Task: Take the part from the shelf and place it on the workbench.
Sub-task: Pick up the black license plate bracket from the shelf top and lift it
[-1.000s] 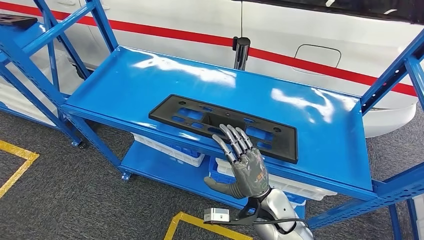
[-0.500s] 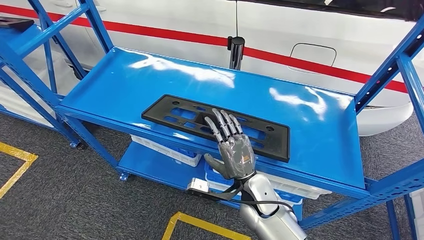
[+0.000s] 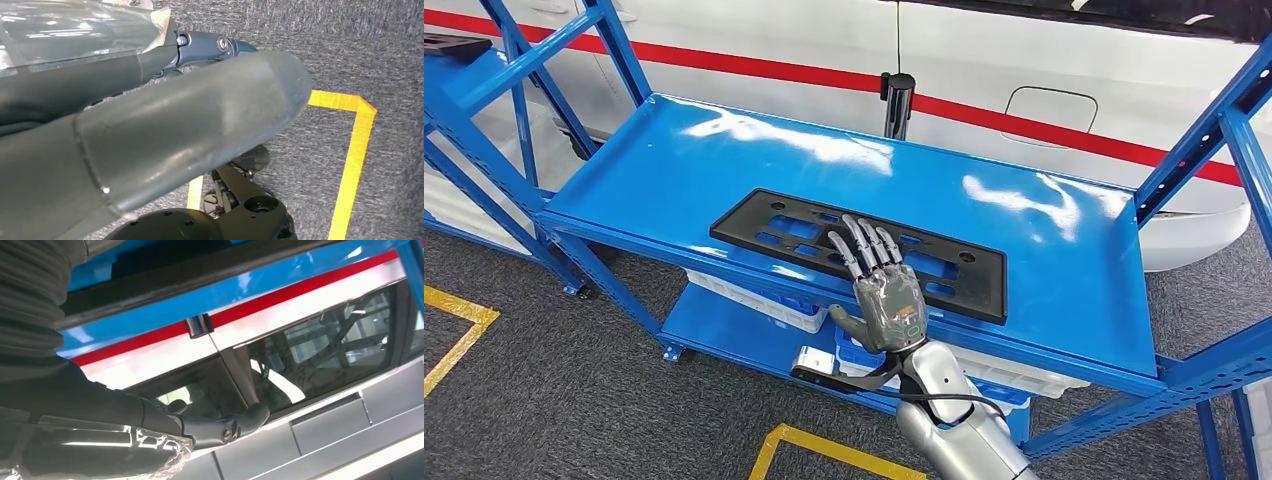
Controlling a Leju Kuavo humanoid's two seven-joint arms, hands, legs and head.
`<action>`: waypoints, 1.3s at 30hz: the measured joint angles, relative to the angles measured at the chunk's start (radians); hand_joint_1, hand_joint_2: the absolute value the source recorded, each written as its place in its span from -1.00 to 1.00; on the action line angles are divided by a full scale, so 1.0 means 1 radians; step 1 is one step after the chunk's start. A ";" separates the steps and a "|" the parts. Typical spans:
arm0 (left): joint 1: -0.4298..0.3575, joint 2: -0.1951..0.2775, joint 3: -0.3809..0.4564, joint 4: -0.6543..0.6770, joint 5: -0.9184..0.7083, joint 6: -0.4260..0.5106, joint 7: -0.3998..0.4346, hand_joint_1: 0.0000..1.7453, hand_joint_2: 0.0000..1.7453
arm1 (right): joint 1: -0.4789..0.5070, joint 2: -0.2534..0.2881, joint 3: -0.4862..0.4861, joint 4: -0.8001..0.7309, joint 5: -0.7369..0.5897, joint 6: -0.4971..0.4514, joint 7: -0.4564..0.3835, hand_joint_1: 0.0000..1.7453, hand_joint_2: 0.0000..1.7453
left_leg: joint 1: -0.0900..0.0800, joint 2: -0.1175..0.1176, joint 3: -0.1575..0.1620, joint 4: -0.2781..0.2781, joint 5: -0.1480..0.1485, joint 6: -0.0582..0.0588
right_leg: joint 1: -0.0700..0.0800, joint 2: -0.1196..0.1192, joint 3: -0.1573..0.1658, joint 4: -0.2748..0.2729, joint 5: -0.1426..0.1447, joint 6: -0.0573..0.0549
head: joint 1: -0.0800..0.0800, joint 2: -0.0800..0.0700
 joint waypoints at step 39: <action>-0.061 -0.026 -0.007 -0.001 -0.044 -0.013 0.076 -1.00 -1.00 | -0.297 0.168 -0.046 0.485 0.168 0.017 0.189 -1.00 1.00 | 0.000 0.000 0.000 0.000 0.000 0.000 | 0.000 0.000 0.000 0.000 0.000 0.000 | 0.000 0.000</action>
